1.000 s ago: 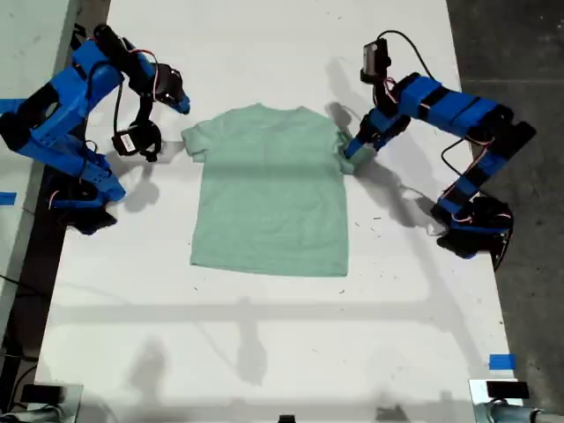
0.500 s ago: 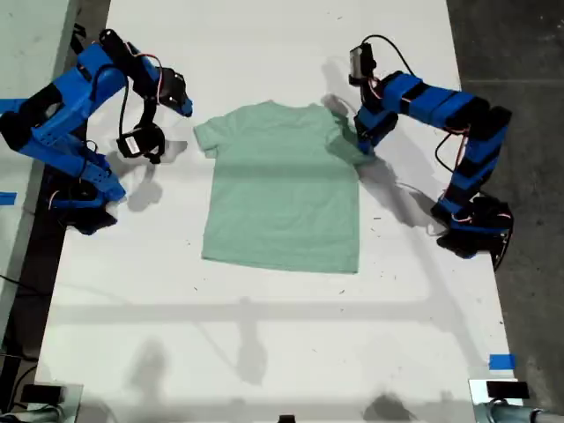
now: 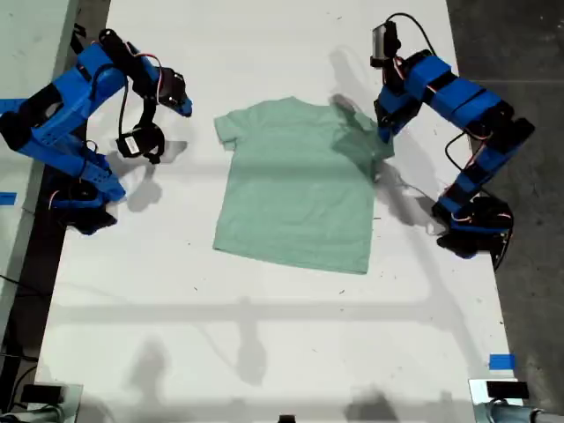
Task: Fold tshirt
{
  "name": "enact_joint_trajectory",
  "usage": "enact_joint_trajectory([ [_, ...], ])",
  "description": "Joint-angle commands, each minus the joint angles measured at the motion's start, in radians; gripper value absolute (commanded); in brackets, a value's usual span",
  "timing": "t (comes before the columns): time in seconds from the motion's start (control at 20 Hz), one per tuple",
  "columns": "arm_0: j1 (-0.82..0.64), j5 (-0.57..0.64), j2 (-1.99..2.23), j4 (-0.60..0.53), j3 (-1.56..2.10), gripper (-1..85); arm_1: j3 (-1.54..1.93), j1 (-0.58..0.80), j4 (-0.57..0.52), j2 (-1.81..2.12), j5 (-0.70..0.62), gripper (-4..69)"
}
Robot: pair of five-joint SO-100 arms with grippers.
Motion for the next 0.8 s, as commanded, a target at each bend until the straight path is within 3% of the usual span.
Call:
enact_joint_trajectory([
  [0.0,0.015,0.000,0.038,0.008,-0.009,0.2,-0.209,-0.141,0.057,0.051,0.095,-0.4],
  [0.3,0.031,-0.018,0.041,0.002,-0.011,0.3,-0.721,-0.407,0.095,-0.238,0.293,-0.4],
  [0.45,0.038,-0.025,0.041,-0.003,-0.011,0.3,-0.762,-0.451,-0.064,-0.416,0.357,-0.3],
  [0.5,0.040,-0.026,0.041,-0.003,-0.011,0.4,-0.788,-0.451,-0.103,-0.497,0.353,5.9],
  [0.55,0.041,-0.026,0.041,-0.003,-0.011,0.7,-0.847,-0.459,-0.095,-0.569,0.353,24.6],
  [0.6,0.041,-0.026,0.041,-0.003,-0.012,0.9,-0.847,-0.466,-0.094,-0.578,0.371,29.6],
  [0.7,0.035,-0.040,0.041,0.006,-0.009,11.1,-0.839,-0.476,-0.063,-0.540,0.344,46.2],
  [0.75,0.032,-0.043,0.041,0.006,-0.014,13.8,-0.827,-0.474,-0.029,-0.500,0.337,45.1],
])
